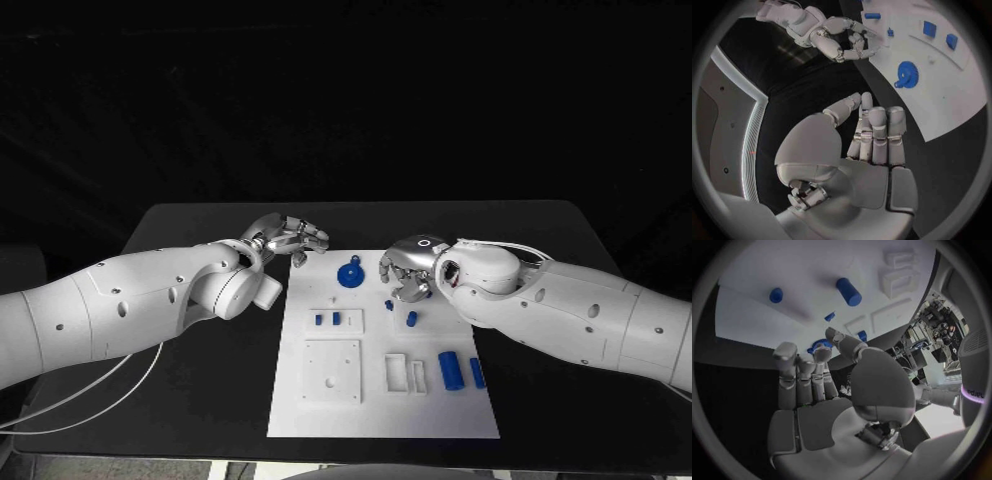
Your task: Assemble the parts on the task board
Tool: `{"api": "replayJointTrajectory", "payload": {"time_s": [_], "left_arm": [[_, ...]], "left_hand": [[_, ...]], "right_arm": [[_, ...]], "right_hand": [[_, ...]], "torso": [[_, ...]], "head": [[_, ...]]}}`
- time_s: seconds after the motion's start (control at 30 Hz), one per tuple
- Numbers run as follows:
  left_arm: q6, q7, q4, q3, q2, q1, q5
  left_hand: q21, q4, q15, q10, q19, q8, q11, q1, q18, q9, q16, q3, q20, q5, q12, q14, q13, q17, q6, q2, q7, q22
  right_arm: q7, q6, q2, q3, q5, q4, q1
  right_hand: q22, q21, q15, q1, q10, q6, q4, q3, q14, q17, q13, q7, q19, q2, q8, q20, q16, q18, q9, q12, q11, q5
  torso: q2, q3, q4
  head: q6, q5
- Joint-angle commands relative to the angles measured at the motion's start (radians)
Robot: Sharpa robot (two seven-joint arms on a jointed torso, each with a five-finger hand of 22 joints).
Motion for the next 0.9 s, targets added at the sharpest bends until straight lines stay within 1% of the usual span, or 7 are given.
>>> {"api": "replayJointTrajectory", "payload": {"time_s": [0.03,0.17,0.37,0.47,0.6,0.8,0.9], "left_arm": [[0.016,0.006,0.002,0.001,0.002,0.0,0.003],[0.016,0.009,0.003,0.001,0.002,0.0,0.003],[0.029,0.02,0.009,0.001,0.0,0.0,-0.001],[0.029,0.021,0.01,0.001,0.001,0.0,-0.002],[0.033,0.026,0.011,0.001,0.0,0.0,-0.002],[0.032,0.028,0.006,0.001,0.001,0.0,-0.002],[0.031,0.027,0.006,0.001,0.0,0.0,-0.002]], "left_hand": [[-0.005,0.001,0.007,-0.015,0.003,-0.005,0.024,-0.01,0.038,-0.001,-0.002,-0.006,-0.028,0.004,-0.005,0.003,0.001,0.001,0.004,0.003,0.009,-0.001],[-0.005,0.001,0.007,-0.015,0.003,-0.004,0.024,-0.011,0.038,-0.002,-0.002,-0.007,-0.028,0.004,-0.006,0.003,0.001,0.001,0.004,0.003,0.009,-0.001],[-0.005,0.002,0.008,-0.015,0.004,-0.004,0.025,-0.016,0.038,-0.003,-0.002,-0.008,-0.028,0.003,-0.009,0.003,0.002,0.001,0.003,0.005,0.01,-0.002],[-0.007,0.011,0.009,-0.014,0.006,-0.004,0.026,-0.046,0.037,-0.005,-0.003,-0.021,-0.026,-0.007,-0.015,0.003,0.003,0.001,0.0,-0.004,0.011,-0.002],[-0.009,0.019,0.009,-0.012,0.008,-0.003,0.026,-0.066,0.039,-0.008,-0.004,-0.024,-0.026,-0.027,-0.022,0.004,0.005,0.001,-0.001,-0.011,0.011,-0.004],[-0.013,0.04,0.01,-0.01,0.011,-0.002,0.027,-0.097,0.041,-0.012,-0.006,-0.026,-0.025,-0.031,-0.031,0.004,0.008,0.0,-0.004,-0.026,0.011,-0.006],[-0.014,0.045,0.01,-0.009,0.011,-0.001,0.027,-0.103,0.042,-0.013,-0.006,-0.026,-0.025,-0.032,-0.034,0.004,0.009,0.0,-0.005,-0.028,0.012,-0.006]], "right_arm": [[0.007,0.03,0.01,-0.007,-0.021,-0.011,-0.001],[0.003,0.036,0.015,-0.014,-0.029,-0.019,-0.004],[0.001,0.038,0.022,-0.017,-0.035,-0.02,-0.012],[-0.003,0.046,0.027,-0.02,-0.04,-0.023,-0.016],[-0.008,0.047,0.032,-0.025,-0.051,-0.029,-0.018],[-0.012,0.042,0.037,-0.027,-0.056,-0.042,-0.024],[-0.011,0.043,0.038,-0.028,-0.061,-0.041,-0.025]], "right_hand": [[0.024,0.019,-0.004,-0.013,-0.203,0.007,-0.001,-0.015,-0.001,0.013,0.015,0.0,0.0,0.005,0.001,-0.008,0.012,0.123,0.003,0.02,0.003,-0.002],[0.023,0.041,-0.005,-0.014,-0.204,0.012,-0.003,-0.022,0.002,0.029,0.042,-0.002,-0.001,0.008,0.004,-0.008,0.02,0.123,0.005,0.059,0.002,-0.001],[0.021,0.061,-0.01,-0.006,-0.215,0.034,-0.016,-0.024,0.0,0.046,0.087,-0.009,-0.009,0.011,0.015,-0.009,0.022,0.123,0.013,0.121,-0.004,-0.002],[0.021,0.065,-0.011,-0.006,-0.219,0.042,-0.019,-0.026,0.0,0.049,0.094,-0.012,-0.011,0.014,0.019,-0.008,0.022,0.123,0.016,0.13,-0.007,-0.002],[0.02,0.067,-0.013,-0.006,-0.22,0.047,-0.02,-0.026,0.001,0.051,0.097,-0.014,-0.011,0.015,0.022,-0.008,0.022,0.123,0.019,0.134,-0.008,-0.002],[0.02,0.071,-0.015,-0.003,-0.219,0.054,-0.02,-0.022,0.003,0.053,0.099,-0.016,-0.01,0.021,0.026,-0.007,0.022,0.123,0.021,0.139,-0.011,-0.001],[0.018,0.072,-0.017,0.017,-0.219,0.058,-0.026,0.002,0.004,0.055,0.1,-0.019,-0.012,0.031,0.027,-0.007,0.02,0.123,0.023,0.142,-0.013,-0.001]], "torso": [[0.0,-0.0003,-0.0008],[0.0,-0.0001,-0.0005],[0.001,-0.0005,-0.001],[0.0,-0.0003,-0.0009],[-0.001,0.0003,-0.0008],[-0.001,0.0002,-0.0015],[-0.001,0.0006,-0.0013]], "head": [[-0.002,0.0],[-0.005,0.0],[-0.007,0.001],[-0.007,0.002],[-0.009,0.003],[-0.01,0.002],[-0.009,0.004]]}}
